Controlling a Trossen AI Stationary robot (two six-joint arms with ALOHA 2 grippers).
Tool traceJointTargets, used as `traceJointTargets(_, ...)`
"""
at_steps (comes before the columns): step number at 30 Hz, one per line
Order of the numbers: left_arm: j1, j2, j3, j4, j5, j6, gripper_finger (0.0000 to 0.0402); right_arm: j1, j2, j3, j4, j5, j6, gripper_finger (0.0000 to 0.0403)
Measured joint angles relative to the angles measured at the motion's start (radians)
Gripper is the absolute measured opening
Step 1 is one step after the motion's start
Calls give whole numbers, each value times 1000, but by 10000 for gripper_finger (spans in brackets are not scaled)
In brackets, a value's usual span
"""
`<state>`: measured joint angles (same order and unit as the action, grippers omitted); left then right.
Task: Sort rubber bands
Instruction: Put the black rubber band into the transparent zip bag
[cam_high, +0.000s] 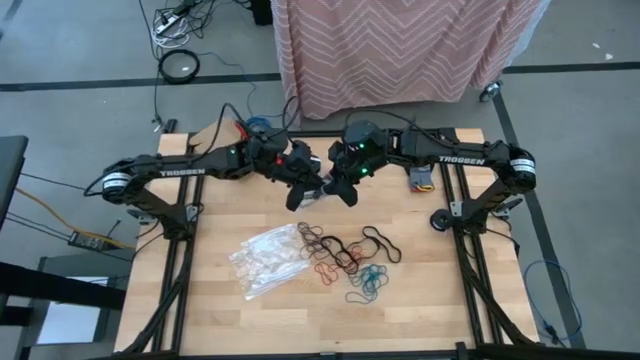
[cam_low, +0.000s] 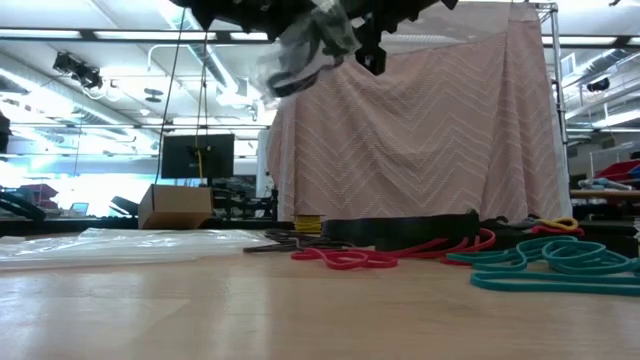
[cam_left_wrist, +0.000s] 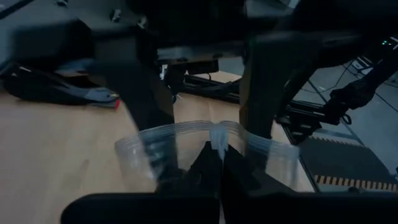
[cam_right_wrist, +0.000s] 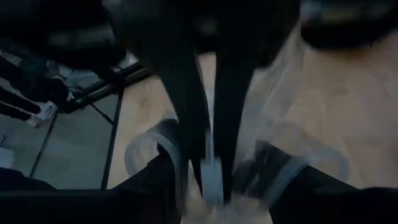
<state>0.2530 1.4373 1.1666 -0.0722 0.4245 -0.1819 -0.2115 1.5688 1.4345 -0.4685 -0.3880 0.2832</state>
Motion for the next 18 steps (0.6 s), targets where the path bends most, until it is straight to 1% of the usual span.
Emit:
traceJointTargets(3, 16, -36, 0, -31, -14, 21, 0, 0, 0, 0, -14, -1, 0, 170)
traceJointTargets(10, 48, -99, 0, -114, -21, 43, 0, -8, 0, 0, 18, -3, 1, 170)
traceJointTargets(15, 48, -109, 1, -188, -47, 65, 0, -9, -6, 0, 20, -6, 1, 171)
traceJointTargets(18, 48, -114, 1, -205, -60, 77, 0, -13, -17, 0, 20, -11, 2, 171)
